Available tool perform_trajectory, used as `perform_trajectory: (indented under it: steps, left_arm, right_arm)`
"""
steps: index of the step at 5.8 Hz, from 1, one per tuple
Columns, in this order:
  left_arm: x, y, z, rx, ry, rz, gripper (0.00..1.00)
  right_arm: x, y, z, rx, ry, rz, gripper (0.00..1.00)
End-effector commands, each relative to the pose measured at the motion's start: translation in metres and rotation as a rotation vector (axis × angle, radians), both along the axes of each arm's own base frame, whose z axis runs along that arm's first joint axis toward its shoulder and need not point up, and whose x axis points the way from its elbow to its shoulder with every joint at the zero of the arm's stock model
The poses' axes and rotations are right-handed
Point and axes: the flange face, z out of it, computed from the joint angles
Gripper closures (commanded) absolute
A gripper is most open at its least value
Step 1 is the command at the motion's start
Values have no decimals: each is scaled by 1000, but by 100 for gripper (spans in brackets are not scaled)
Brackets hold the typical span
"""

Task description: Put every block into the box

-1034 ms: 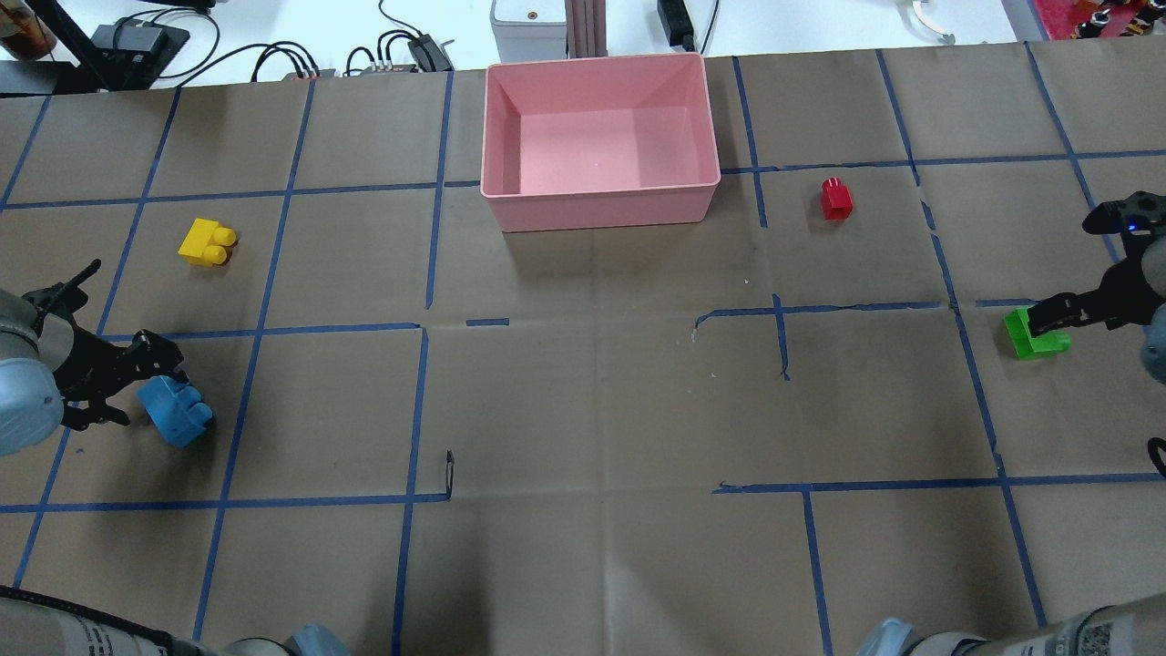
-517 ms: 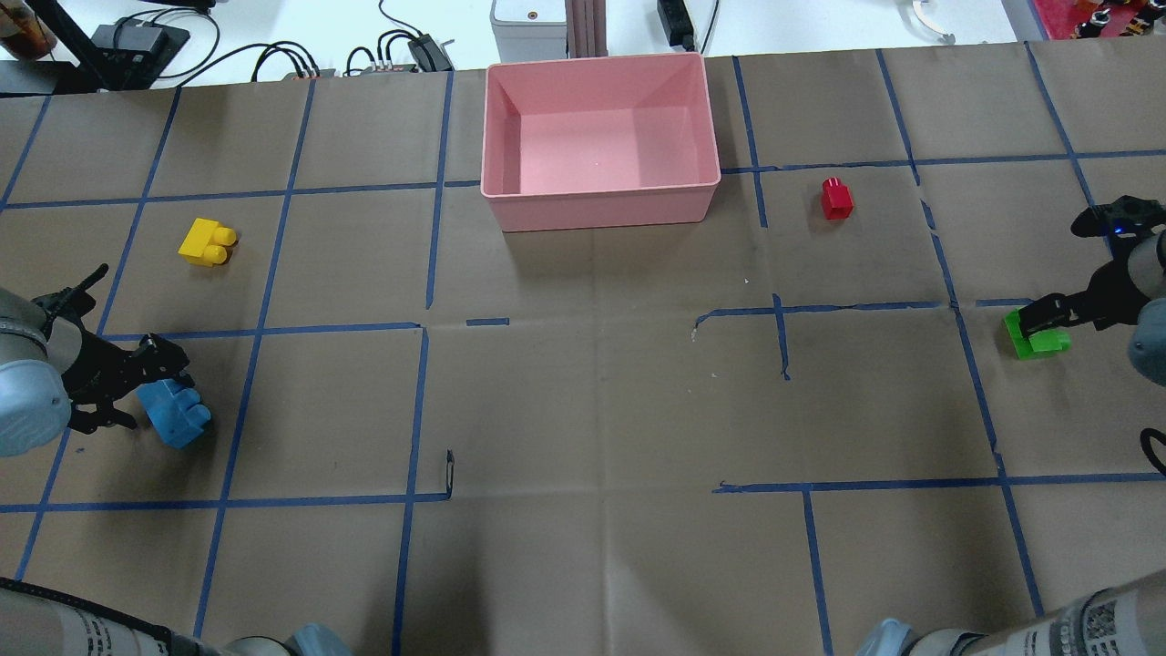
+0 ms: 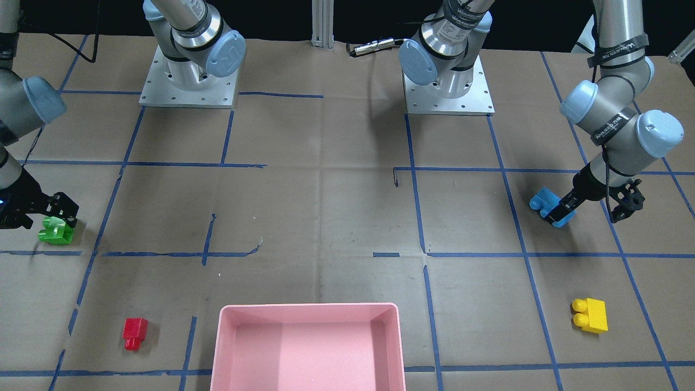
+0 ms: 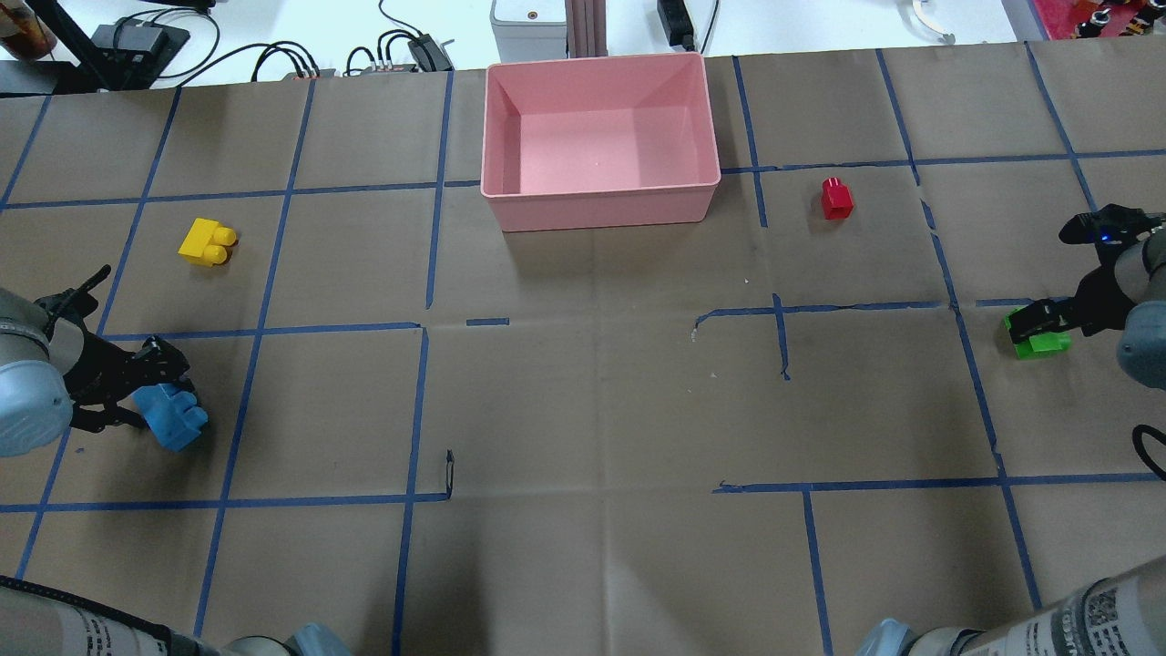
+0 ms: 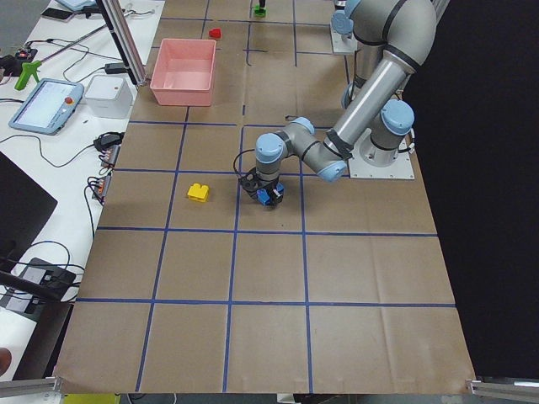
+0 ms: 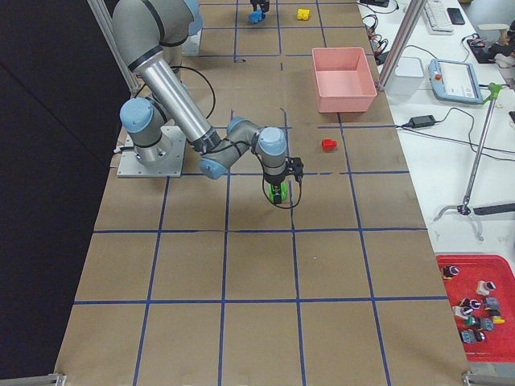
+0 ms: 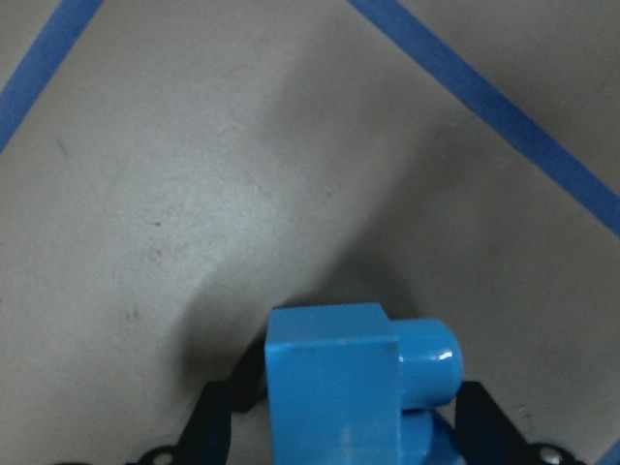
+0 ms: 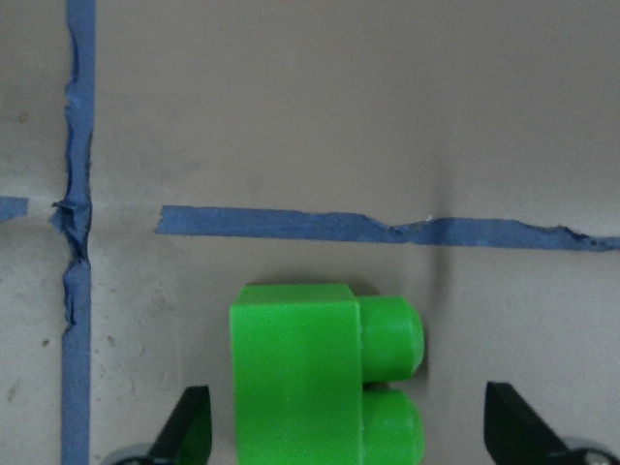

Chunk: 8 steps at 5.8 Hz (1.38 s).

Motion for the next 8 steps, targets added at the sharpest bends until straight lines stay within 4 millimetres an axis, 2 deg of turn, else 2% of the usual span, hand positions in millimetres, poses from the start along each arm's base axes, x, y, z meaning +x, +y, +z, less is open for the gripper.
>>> perform_trajectory:
  steps: [1,3,4,5,6,7,8]
  left_arm:
    - [1,-1,0,-3,-1,-10,41]
    - [2,-2,3,-9,-4,-15,64]
    - [4,-5,16,-32,-22,-22,65]
    - [18,-22,45,-72,-62,-50,65]
    - [21,-49,102,-75,-57,-96,65]
    - [16,-79,177,-56,-40,-135,68]
    - [20,-98,245,-28,-14,-152,68]
  right_arm:
    - [4,-2,0,-21,-31,5,24]
    - [1,-2,3,-17,-14,10,80]
    - [-1,-6,15,-29,-2,8,94]
    - [-2,-12,58,-57,19,13,94]
    - [17,-19,108,-33,-1,39,96]
    - [60,-40,136,-72,6,135,98]
    - [146,-65,152,-127,-7,298,99]
